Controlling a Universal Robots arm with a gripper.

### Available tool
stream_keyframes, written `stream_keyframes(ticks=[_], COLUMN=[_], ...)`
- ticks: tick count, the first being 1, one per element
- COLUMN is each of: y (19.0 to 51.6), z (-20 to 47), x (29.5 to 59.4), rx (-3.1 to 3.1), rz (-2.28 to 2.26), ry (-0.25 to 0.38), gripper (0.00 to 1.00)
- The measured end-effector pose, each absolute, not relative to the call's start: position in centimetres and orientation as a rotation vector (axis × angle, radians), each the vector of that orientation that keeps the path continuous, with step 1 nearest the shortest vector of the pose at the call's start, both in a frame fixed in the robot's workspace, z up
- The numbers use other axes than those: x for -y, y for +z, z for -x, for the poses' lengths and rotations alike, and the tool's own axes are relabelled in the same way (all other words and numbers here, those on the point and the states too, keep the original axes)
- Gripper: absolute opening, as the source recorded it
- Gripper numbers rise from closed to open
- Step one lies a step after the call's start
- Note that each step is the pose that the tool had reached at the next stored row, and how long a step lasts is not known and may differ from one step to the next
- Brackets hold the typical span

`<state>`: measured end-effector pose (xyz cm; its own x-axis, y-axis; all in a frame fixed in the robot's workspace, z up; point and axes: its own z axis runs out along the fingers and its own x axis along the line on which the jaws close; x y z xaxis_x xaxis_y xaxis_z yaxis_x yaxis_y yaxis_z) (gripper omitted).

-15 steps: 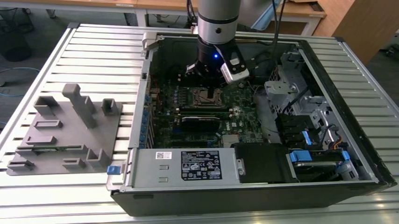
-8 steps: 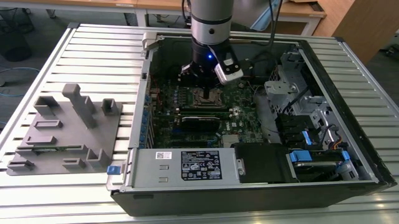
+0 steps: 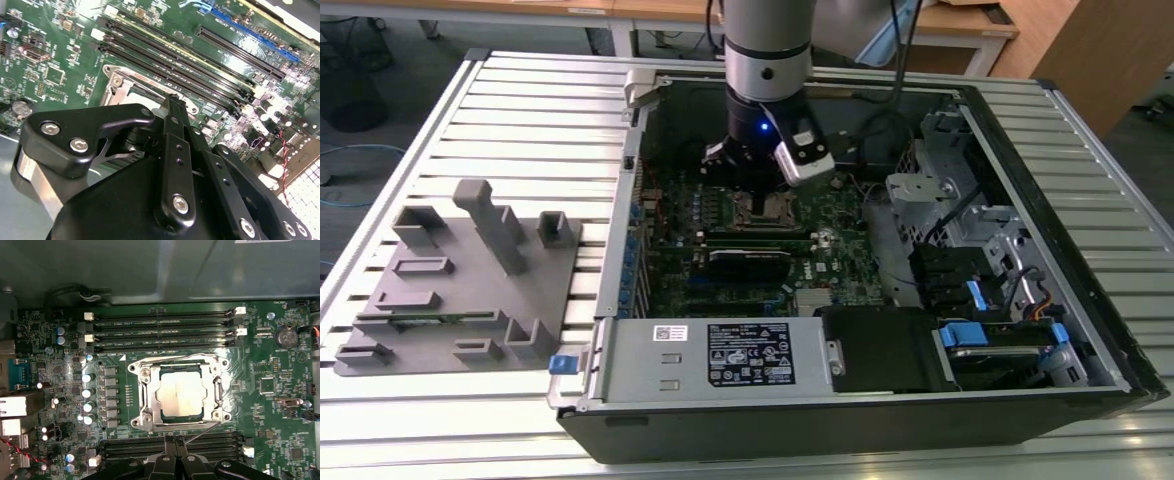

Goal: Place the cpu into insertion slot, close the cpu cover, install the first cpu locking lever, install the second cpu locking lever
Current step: 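Install the second cpu locking lever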

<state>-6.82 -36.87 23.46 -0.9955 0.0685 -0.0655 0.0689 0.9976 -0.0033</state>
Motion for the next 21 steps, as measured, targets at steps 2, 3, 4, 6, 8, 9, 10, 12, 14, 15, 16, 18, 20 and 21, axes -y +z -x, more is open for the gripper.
stream_keyframes(ticks=[2,3,4,6,8,9,10,12,14,15,16,18,20,21], y=[23.3,23.2,23.1,23.0,22.7,22.6,22.5,22.3,22.2,22.2,22.1,22.1,22.1,22.1], z=[7.0,7.1,7.2,7.3,7.4,7.5,7.5,7.5,7.5,7.5,7.5,7.7,8.0,8.1], x=[36.9,36.9,36.9,36.9,36.9,36.9,36.9,36.9,36.9,36.9,36.9,36.9,36.9,36.9], rx=[-3.074,-3.074,-3.074,-3.073,-3.073,-3.073,-3.073,-3.073,-3.073,-3.074,-3.074,-3.074,-3.074,-3.074], rz=[-0.107,-0.108,-0.108,-0.109,-0.110,-0.110,-0.110,-0.110,-0.110,-0.110,-0.110,-0.110,-0.111,-0.111], ry=[-0.008,-0.008,-0.009,-0.009,-0.009,-0.009,-0.009,-0.009,-0.008,-0.008,-0.006,0.001,0.011,0.015], gripper=[0.11,0.11,0.11,0.11,0.11,0.11,0.11,0.11,0.11,0.11,0.11,0.11,0.11,0.11])
